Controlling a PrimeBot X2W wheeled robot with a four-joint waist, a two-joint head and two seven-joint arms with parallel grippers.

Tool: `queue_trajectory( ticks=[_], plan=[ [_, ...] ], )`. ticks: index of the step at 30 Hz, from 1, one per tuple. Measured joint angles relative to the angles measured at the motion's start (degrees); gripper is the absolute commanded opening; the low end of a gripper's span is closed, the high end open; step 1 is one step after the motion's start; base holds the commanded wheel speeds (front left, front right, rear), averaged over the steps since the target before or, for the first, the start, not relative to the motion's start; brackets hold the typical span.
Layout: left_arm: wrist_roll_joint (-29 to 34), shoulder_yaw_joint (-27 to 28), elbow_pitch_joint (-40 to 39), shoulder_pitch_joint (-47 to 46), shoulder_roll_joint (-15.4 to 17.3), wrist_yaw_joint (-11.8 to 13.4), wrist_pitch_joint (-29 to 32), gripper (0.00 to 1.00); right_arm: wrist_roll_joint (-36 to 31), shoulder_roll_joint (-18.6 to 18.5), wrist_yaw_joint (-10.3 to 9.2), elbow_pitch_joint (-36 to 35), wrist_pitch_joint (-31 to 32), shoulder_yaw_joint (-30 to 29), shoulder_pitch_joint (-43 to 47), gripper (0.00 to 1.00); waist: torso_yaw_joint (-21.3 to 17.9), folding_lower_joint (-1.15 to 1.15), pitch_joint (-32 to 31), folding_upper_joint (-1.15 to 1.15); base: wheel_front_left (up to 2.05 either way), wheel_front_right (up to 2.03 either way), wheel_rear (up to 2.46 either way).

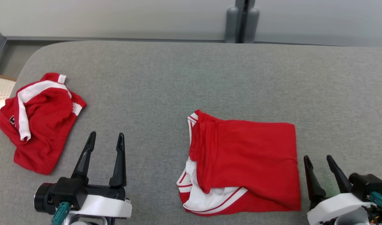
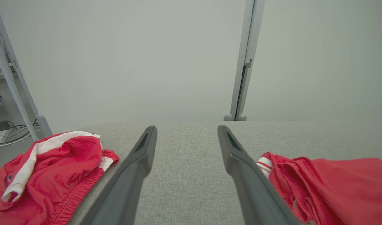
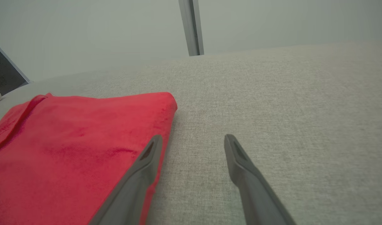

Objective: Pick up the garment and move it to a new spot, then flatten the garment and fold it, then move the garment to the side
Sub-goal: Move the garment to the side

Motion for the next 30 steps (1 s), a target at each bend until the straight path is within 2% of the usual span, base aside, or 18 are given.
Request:
queue_trajectory(
  ticks=[10, 11, 12, 13, 22, 30],
  plan=[
    [0.13, 0.25, -0.24, -2.94, -1.44, -0.51, -0.09, 1.00, 3.20, -0.40, 0.00, 7.93, -0.69, 5.13, -5.81, 1.00, 2.52, 0.00, 3.75, 0.00, 0.00, 0.00, 0.00],
    [0.22, 0.29, -0.31, -3.00, -1.57, -0.52, -0.09, 1.00, 3.65, -0.54, 0.00, 8.60, -0.31, 5.45, -6.25, 0.71, 2.59, 0.00, 3.96, 0.00, 0.00, 0.00, 0.00],
    [0.23, 0.34, -0.34, -3.01, -1.69, -0.67, -0.09, 1.00, 4.11, -0.62, 0.00, 9.16, -0.03, 5.76, -6.80, 0.25, 2.62, 0.00, 4.11, 0.00, 0.00, 0.00, 0.00],
    [0.31, 0.40, -0.36, -3.02, -1.80, -0.68, -0.09, 1.00, 4.45, -0.80, 0.00, 9.47, 0.15, 6.08, -7.22, 0.00, 2.59, 0.00, 4.21, 0.00, 0.00, 0.00, 0.00],
    [1.46, 1.13, -0.75, -3.00, -2.37, -1.36, -0.09, 1.00, 5.89, -1.86, 0.08, 10.95, -0.43, 9.56, -9.44, 0.00, 0.53, 0.00, 4.28, 0.00, 0.00, 0.00, 0.00],
    [2.60, 1.72, -1.66, -2.60, -2.42, -2.27, -0.11, 1.00, 5.63, -4.28, 0.08, 10.56, -0.98, 13.78, -12.00, 0.00, -6.13, 0.00, 3.72, 0.00, 0.00, 0.00, 0.00]
  ],
)
